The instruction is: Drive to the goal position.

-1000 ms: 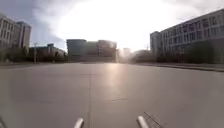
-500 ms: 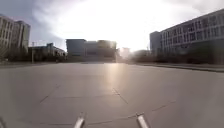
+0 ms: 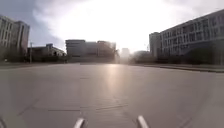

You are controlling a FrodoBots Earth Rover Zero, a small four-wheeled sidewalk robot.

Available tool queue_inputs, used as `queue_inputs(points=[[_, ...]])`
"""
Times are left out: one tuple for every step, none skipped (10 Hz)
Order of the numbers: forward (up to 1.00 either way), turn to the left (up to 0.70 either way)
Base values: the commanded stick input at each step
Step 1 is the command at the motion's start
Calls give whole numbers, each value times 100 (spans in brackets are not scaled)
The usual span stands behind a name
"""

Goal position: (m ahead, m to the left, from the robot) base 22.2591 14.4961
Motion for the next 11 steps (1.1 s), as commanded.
queue_inputs(points=[[100,0],[100,0],[100,0],[100,0],[100,0],[100,0],[100,0],[100,0],[100,0],[100,0],[100,0]])
